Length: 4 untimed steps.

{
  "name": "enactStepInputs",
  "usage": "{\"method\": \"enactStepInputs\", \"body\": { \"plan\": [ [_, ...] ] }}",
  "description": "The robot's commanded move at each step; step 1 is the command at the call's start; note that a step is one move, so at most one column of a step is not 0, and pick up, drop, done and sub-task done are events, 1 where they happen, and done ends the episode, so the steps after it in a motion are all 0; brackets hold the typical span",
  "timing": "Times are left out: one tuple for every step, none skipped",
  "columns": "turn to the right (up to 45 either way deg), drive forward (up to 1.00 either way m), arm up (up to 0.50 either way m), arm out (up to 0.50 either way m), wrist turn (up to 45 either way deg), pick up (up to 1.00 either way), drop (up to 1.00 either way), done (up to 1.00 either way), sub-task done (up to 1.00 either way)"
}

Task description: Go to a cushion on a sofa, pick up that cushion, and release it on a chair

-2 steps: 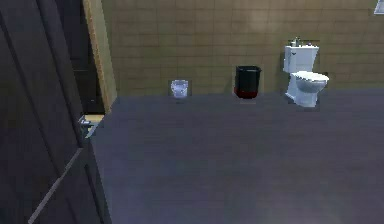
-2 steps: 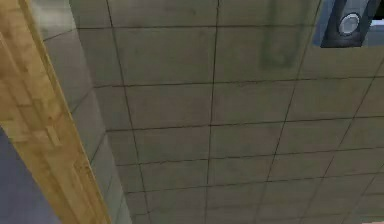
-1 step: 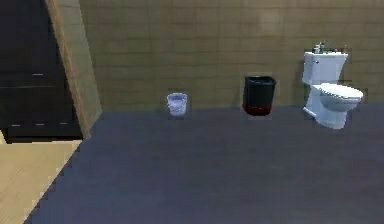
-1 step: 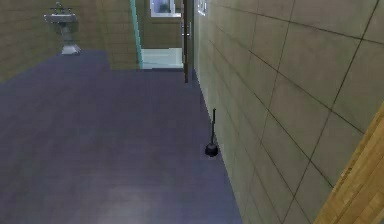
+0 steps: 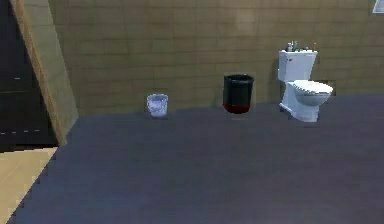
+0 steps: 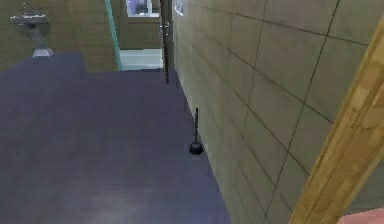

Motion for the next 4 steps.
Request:
{"method": "enactStepInputs", "body": {
  "plan": [
    [0.0, 0.55, 0.00, 0.00, 0.0, 0.00, 0.00, 0.00, 0.00],
    [-45.0, 0.00, 0.00, 0.00, 0.0, 0.00, 0.00, 0.00, 0.00],
    [-21.0, 0.00, 0.00, 0.00, 0.0, 0.00, 0.00, 0.00, 0.00],
    [0.0, 1.00, 0.00, 0.00, 0.0, 0.00, 0.00, 0.00, 0.00]
  ]
}}
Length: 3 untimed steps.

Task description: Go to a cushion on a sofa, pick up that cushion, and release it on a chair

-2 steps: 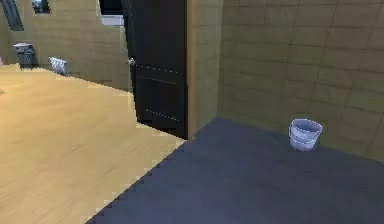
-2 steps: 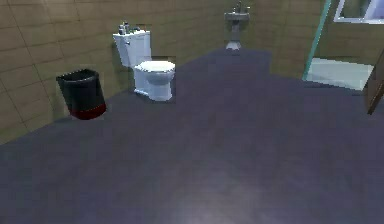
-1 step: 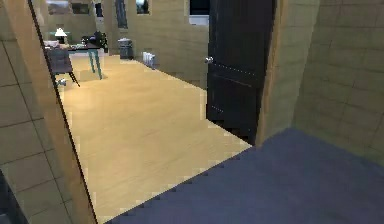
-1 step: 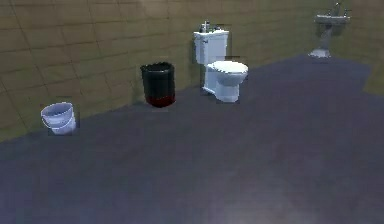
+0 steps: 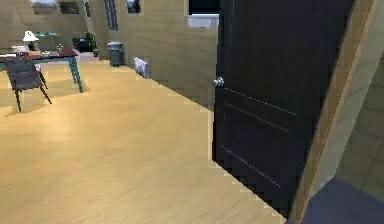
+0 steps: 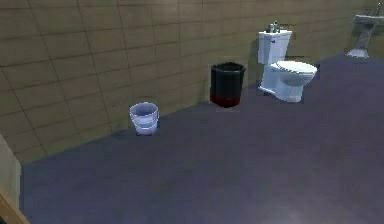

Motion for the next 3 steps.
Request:
{"method": "enactStepInputs", "body": {
  "plan": [
    [0.0, 0.15, 0.00, 0.00, 0.0, 0.00, 0.00, 0.00, 0.00],
    [-21.0, 0.00, 0.00, 0.00, 0.0, 0.00, 0.00, 0.00, 0.00],
    [0.0, 1.00, 0.00, 0.00, 0.0, 0.00, 0.00, 0.00, 0.00]
  ]
}}
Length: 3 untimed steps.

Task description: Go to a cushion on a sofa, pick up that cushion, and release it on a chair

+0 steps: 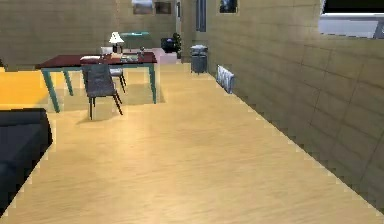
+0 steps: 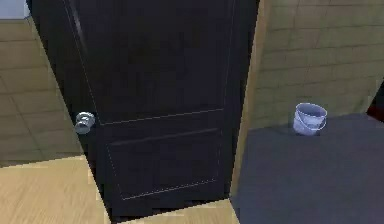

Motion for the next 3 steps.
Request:
{"method": "enactStepInputs", "body": {
  "plan": [
    [0.0, 1.00, 0.00, 0.00, 0.0, 0.00, 0.00, 0.00, 0.00],
    [0.0, 1.00, 0.00, 0.00, 0.0, 0.00, 0.00, 0.00, 0.00],
    [0.0, 1.00, 0.00, 0.00, 0.0, 0.00, 0.00, 0.00, 0.00]
  ]
}}
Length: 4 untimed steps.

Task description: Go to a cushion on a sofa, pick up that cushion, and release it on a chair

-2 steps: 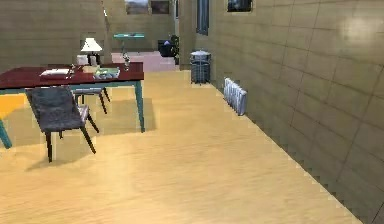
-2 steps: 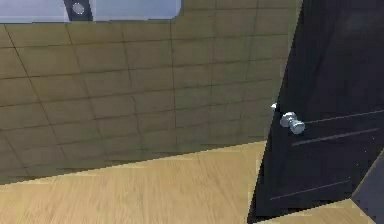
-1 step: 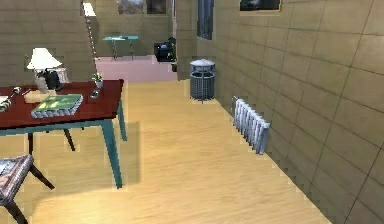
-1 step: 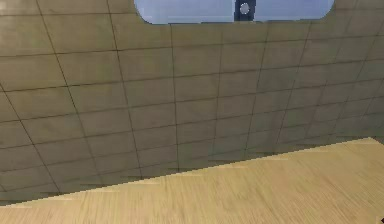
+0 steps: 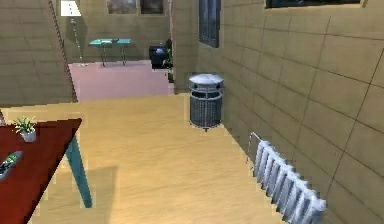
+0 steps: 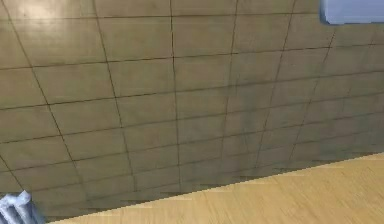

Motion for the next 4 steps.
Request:
{"method": "enactStepInputs", "body": {
  "plan": [
    [0.0, 0.30, 0.00, 0.00, 0.0, 0.00, 0.00, 0.00, 0.00],
    [-9.0, 0.00, 0.00, 0.00, 0.0, 0.00, 0.00, 0.00, 0.00],
    [0.0, 1.00, 0.00, 0.00, 0.0, 0.00, 0.00, 0.00, 0.00],
    [-6.0, 0.00, 0.00, 0.00, 0.0, 0.00, 0.00, 0.00, 0.00]
  ]
}}
